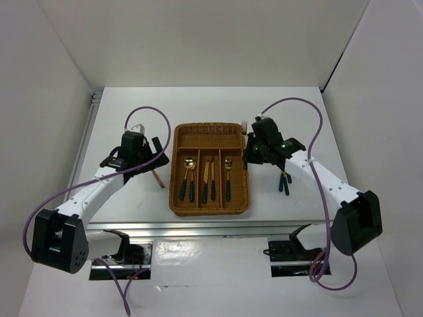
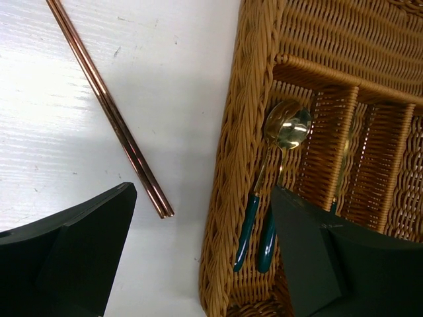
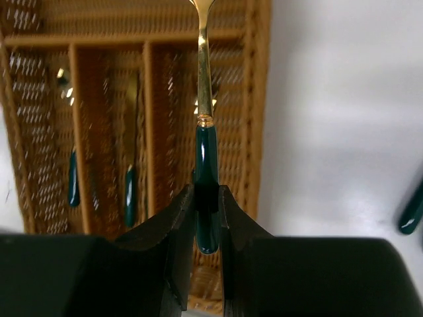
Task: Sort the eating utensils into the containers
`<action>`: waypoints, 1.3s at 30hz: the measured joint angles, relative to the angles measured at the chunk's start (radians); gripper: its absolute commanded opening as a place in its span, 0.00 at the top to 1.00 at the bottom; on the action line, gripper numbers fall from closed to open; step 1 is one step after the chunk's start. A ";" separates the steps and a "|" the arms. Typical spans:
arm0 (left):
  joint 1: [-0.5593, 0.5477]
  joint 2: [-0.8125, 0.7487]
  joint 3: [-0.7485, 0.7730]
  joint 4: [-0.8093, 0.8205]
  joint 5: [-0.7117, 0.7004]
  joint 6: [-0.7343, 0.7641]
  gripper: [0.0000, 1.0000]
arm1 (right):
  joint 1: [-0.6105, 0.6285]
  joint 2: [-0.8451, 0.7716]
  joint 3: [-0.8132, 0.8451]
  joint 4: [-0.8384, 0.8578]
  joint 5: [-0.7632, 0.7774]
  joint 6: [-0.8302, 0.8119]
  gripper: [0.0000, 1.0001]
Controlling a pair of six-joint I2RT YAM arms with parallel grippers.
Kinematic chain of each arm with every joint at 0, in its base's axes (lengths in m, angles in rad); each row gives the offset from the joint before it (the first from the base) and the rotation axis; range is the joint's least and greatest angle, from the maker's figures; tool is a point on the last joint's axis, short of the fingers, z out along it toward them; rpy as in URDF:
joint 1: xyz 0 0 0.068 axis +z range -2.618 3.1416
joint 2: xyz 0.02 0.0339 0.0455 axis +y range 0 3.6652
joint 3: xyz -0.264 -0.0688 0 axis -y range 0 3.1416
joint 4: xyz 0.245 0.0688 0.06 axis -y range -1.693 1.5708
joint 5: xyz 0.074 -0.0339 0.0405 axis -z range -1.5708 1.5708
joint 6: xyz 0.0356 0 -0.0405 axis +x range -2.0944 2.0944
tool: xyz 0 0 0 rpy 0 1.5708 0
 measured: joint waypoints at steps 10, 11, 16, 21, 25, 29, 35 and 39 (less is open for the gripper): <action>0.000 -0.036 -0.005 -0.001 0.008 0.000 0.02 | 0.188 -0.003 -0.131 -0.034 -0.073 0.127 0.98; 0.000 -0.040 -0.006 -0.002 0.008 0.000 0.02 | 0.202 -0.002 -0.143 -0.035 -0.072 0.142 0.98; 0.000 -0.052 -0.008 -0.001 0.008 -0.001 0.02 | 0.220 0.006 -0.190 -0.033 -0.072 0.194 0.93; 0.000 -0.052 -0.008 -0.001 0.008 -0.001 0.02 | 0.220 0.032 -0.204 -0.022 -0.067 0.214 0.77; 0.000 -0.052 -0.008 -0.001 0.008 -0.001 0.02 | 0.220 0.079 -0.203 -0.006 -0.064 0.216 0.61; 0.000 -0.052 -0.008 -0.001 0.008 -0.001 0.02 | 0.220 0.112 -0.189 -0.005 -0.046 0.206 0.51; 0.000 -0.051 -0.008 -0.001 0.008 0.000 0.02 | 0.220 0.127 -0.060 -0.031 0.013 0.165 0.32; 0.000 -0.048 -0.008 -0.001 0.008 0.000 0.02 | 0.193 0.108 0.031 -0.027 0.056 0.119 0.16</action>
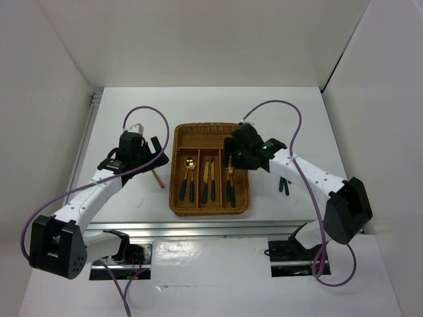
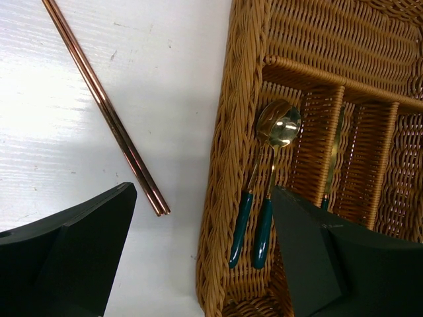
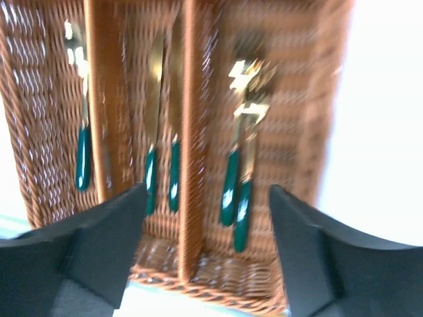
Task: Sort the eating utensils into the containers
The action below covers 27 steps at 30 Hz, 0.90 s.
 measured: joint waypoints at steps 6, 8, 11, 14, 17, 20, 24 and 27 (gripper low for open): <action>0.000 0.013 0.000 0.000 0.008 0.000 0.02 | -0.244 -0.066 0.001 0.016 0.037 -0.066 0.00; 0.000 0.018 0.000 0.000 0.012 0.000 0.02 | -0.357 -0.070 -0.026 0.029 0.038 -0.081 0.00; 0.000 0.019 0.000 0.000 0.018 0.000 0.02 | -0.479 -0.061 -0.069 0.024 0.038 -0.099 0.00; 0.000 0.022 0.000 0.000 0.019 0.000 0.02 | -0.530 -0.048 -0.111 0.023 0.022 -0.115 0.05; 0.000 0.036 0.000 0.001 0.019 0.000 0.02 | -0.547 -0.047 -0.161 0.023 0.002 -0.128 0.13; 0.000 0.056 0.000 0.000 0.019 0.002 0.02 | -0.551 -0.047 -0.197 0.023 -0.015 -0.131 0.22; 0.000 0.066 0.000 0.000 0.019 0.002 0.02 | -0.558 -0.036 -0.230 0.031 -0.032 -0.123 0.26; 0.000 0.066 0.000 0.002 0.019 0.003 0.02 | -0.561 -0.014 -0.261 0.042 -0.042 -0.121 0.27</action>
